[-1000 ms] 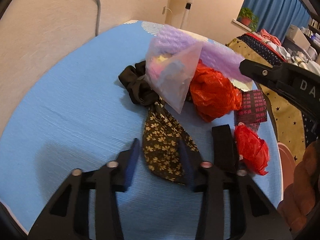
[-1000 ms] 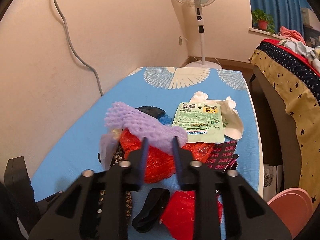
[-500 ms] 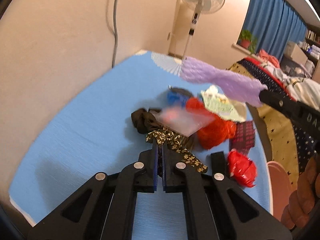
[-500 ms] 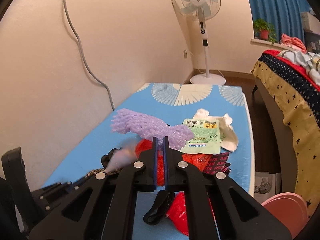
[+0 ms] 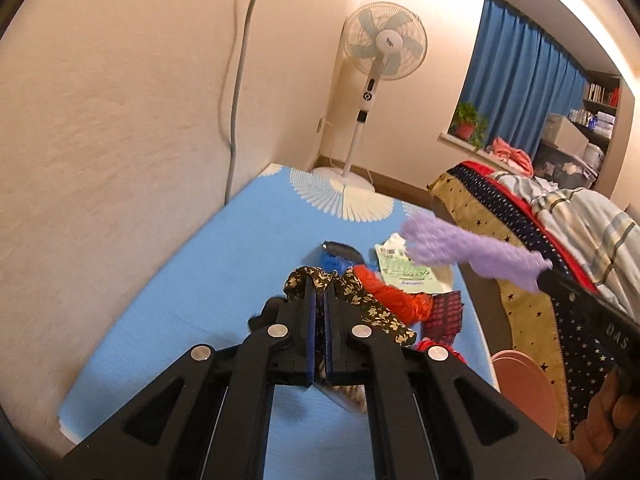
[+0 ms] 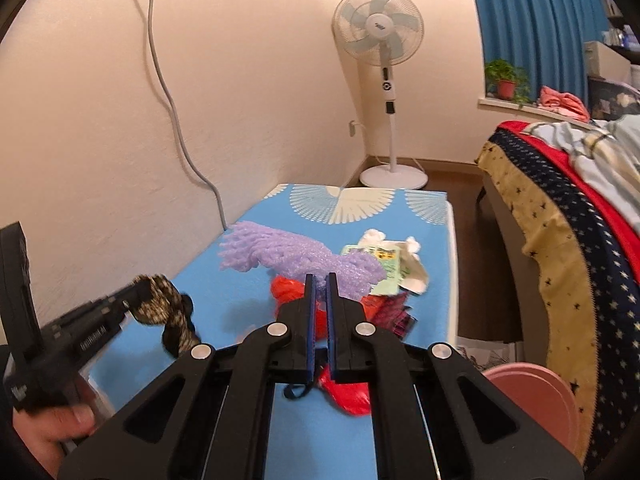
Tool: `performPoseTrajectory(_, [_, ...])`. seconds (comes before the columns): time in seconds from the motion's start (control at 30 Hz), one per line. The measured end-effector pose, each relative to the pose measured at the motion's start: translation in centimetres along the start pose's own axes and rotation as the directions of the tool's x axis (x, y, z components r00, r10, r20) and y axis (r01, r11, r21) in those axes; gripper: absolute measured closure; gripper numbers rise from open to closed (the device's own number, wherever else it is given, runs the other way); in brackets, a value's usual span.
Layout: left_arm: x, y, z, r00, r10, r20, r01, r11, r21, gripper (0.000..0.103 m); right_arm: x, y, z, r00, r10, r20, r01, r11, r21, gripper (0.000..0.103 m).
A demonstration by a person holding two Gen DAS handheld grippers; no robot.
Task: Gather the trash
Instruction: 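Carry the purple net and leopard-print cloth over the pink bin with both grippers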
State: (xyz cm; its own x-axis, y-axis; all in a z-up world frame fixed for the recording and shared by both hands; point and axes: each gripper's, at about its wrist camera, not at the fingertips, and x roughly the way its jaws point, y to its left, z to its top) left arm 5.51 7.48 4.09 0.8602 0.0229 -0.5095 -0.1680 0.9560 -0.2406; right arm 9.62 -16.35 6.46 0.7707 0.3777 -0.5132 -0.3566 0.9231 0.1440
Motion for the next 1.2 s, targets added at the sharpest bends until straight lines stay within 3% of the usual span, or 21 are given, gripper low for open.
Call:
performPoseTrajectory(0.67, [-3.2,-5.5,-1.8,0.984,-0.181,0.005,0.179,0.977,0.112,0.100,-7.7,-3.9,-3.4,0.981,-0.194,0.026,0.192,0.979,0.070,0.098])
performPoseTrajectory(0.93, [-3.3,-8.1,-2.9,0.962,-0.271,-0.027,0.272,0.952,0.140,0.100,-9.7,-6.5,-4.5,0.962,-0.274,0.010,0.270,0.954,0.130,0.098])
performPoseTrajectory(1.2, [-3.0,-11.7,-3.8,0.929,-0.364,-0.062,0.369,0.913,0.174,0.100,-11.3,-9.3,-4.8,0.936,-0.352,0.002,0.347,0.923,0.168,0.098])
